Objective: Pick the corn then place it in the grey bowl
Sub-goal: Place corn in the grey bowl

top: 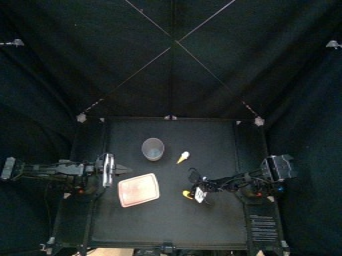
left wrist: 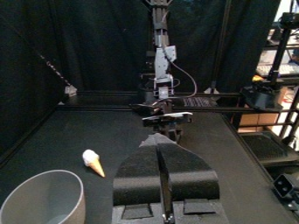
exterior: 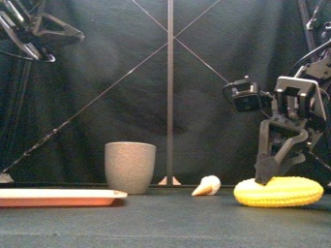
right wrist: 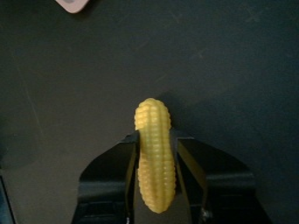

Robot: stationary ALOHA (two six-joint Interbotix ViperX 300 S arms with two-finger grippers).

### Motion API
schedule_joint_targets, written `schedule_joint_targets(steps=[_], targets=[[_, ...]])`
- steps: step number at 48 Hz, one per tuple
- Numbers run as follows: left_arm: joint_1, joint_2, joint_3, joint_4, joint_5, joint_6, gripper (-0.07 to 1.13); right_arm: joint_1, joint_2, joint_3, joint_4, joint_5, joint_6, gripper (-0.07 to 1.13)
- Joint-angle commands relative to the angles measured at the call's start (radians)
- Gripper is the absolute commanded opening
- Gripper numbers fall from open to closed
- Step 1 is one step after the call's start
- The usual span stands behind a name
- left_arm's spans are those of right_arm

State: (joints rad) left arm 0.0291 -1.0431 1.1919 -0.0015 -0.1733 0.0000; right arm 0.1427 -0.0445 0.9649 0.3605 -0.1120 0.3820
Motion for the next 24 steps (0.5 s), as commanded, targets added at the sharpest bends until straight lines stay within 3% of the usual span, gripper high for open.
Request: schedule_joint_targets(steps=[1,12,24], targets=[[-0.002,0.002,-0.023,-0.002,-0.003,-0.002,0.0,-0.002,-0.011,-0.023,-0.008,-0.002,-0.005,0.51],[-0.002,0.002,-0.023,-0.002,-0.005,0.0,0.0,-0.034,-0.023,-0.08,-0.054,-0.002,-0.014,0.52],[0.0,0.002,-0.025,-0.002,-0.005,0.002,0.0,-0.166,-0.049,-0.222,-0.239,0.032,-0.009,0.52]])
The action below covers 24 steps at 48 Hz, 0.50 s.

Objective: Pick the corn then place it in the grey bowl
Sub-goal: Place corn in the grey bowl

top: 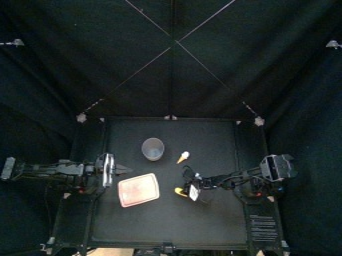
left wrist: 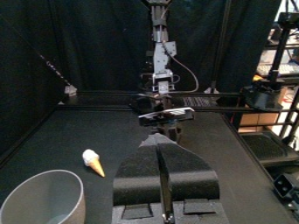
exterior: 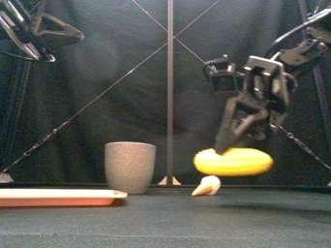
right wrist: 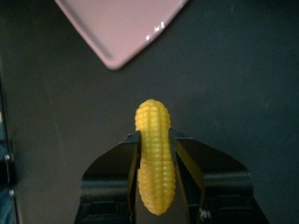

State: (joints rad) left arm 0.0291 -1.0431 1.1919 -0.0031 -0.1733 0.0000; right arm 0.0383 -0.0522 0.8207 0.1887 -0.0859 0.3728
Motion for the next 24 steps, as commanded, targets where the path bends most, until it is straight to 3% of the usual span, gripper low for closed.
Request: schedule_joint_targets(steps=[1,13,24], targets=[[0.002,0.002,-0.023,0.0,-0.005,0.002,0.0,-0.077,-0.041,-0.097,-0.084,0.008,0.002,0.52],[0.002,0.002,-0.023,0.002,-0.005,0.002,0.0,-0.207,-0.006,-0.316,-0.245,0.034,0.003,0.52],[0.006,0.002,-0.023,0.0,-0.003,0.002,0.0,-0.278,0.095,-0.502,-0.296,0.046,0.002,0.52]])
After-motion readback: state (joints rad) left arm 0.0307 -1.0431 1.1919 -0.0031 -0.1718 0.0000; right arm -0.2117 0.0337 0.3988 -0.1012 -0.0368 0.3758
